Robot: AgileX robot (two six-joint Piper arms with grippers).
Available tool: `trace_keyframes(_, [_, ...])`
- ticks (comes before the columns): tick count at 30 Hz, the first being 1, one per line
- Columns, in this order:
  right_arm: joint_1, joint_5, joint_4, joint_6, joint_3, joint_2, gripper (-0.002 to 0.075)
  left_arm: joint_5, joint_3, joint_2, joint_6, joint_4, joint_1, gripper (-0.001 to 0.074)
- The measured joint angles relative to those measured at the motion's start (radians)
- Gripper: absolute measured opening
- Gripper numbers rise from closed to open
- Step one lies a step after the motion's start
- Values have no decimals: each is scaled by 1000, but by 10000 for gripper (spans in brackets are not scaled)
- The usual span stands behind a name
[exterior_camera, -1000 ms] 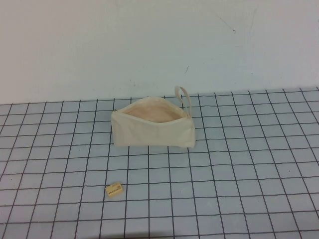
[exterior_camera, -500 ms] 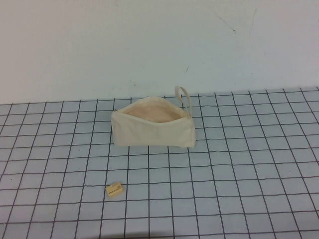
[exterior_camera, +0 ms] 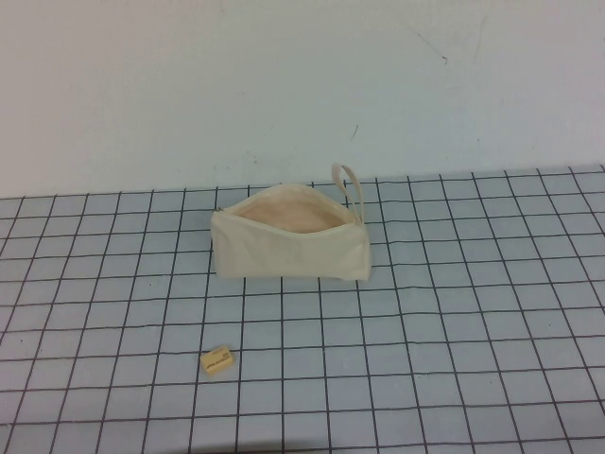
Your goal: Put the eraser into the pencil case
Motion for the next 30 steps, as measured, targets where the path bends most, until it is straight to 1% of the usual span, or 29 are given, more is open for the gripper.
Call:
trace_keyframes(4, [0,0,0,0,0,0,-1,-9,0,0,0,0,0,-1])
trace_keyframes(7, [0,0,0,0,0,0,-1,-53,4,0,9,18,0,-1])
trace_keyframes(9, [0,0,0,0,0,0,-1,-174,5,0,15,48,0,-1])
trace_keyframes(16, [0,0,0,0,0,0,-1,-531,5,0,-8,17,0,-1])
trace_keyframes(20, [0,0,0,0,0,0,-1,-695,5,0,-19,15,0,-1])
trace_keyframes(24, [0,0,0,0,0,0,-1,-807,5,0,-36,12,0,-1])
trace_keyframes(25, [0,0,0,0,0,0,-1,-810,5,0,-40,18,0,-1])
trace_keyframes(26, [0,0,0,0,0,0,-1,-768,-9,0,-43,27,0,-1])
trace_keyframes(27, [0,0,0,0,0,0,-1,-703,-32,0,-45,41,0,-1])
trace_keyframes(30, [0,0,0,-2,0,0,-1,-419,-164,8,-45,68,0,-1])
